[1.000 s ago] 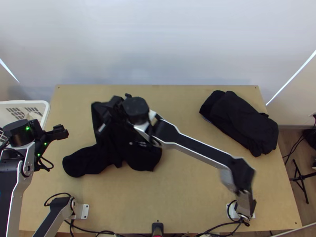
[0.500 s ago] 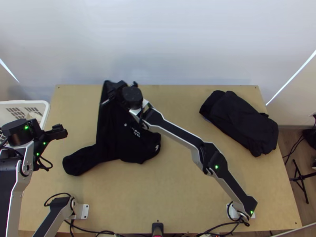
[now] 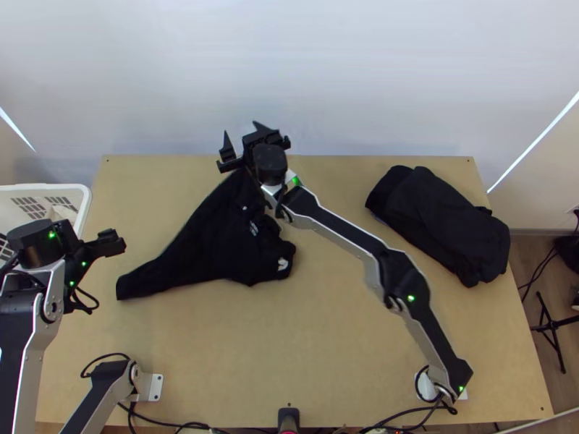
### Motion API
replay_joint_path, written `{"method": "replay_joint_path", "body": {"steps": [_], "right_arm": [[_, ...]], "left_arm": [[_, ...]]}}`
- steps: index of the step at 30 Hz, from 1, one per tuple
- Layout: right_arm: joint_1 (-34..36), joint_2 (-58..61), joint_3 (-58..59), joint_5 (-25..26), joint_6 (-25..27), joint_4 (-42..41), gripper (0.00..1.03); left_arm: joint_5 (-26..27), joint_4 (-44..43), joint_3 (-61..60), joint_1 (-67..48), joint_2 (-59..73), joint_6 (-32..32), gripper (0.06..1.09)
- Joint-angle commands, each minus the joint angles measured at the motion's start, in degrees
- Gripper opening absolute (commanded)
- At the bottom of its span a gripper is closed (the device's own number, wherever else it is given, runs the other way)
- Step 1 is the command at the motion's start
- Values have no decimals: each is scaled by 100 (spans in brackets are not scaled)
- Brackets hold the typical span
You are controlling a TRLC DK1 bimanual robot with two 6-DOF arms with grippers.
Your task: Fold the t-shirt
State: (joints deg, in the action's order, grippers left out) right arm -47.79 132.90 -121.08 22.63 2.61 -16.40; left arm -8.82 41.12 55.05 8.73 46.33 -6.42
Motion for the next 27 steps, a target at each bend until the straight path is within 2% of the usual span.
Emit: {"method": "replay_joint_path", "body": {"steps": [1,5,9,13,15,17,18,20,21,22,25,26,27], "right_arm": [[-327,-1469,1473,92,389,-82,98],[-1048,-2673,2774,-4,284,524,90],[-1734,-3490,3547,-620,-832,2159,88],[-2076,-3552,3679,-1358,-2072,3864,88],[-2138,-3411,3635,-1543,-2520,4488,88],[-2147,-3271,3582,-1604,-2705,4840,86],[-2156,-3244,3582,-1604,-2696,4866,80],[-2129,-3165,3582,-1604,-2757,4884,60],[-2103,-3148,3582,-1604,-2986,4927,48],[-2076,-3130,3591,-1595,-3197,5007,42],[-2041,-3042,3582,-1595,-3733,5349,42],[-2033,-2998,3582,-1595,-3873,5472,45],[-2006,-2937,3547,-1604,-4032,5604,54]], "left_arm": [[-6,-122,-170,-56,-80,-53,104],[-6,-131,-249,-65,-115,-44,104],[-15,-157,-302,-47,-133,0,104],[-15,-157,-302,-47,-133,9,104],[-6,-192,-319,-47,-133,9,104],[-6,-236,-345,-47,-133,9,104],[-6,-245,-345,-47,-133,9,104],[-6,-263,-363,-56,-133,9,104],[-6,-263,-363,-56,-133,0,104],[-6,-263,-363,-56,-133,0,104],[-6,-263,-372,-56,-133,0,104],[-6,-263,-381,-56,-133,0,104],[-6,-263,-389,-56,-133,0,104]]}}
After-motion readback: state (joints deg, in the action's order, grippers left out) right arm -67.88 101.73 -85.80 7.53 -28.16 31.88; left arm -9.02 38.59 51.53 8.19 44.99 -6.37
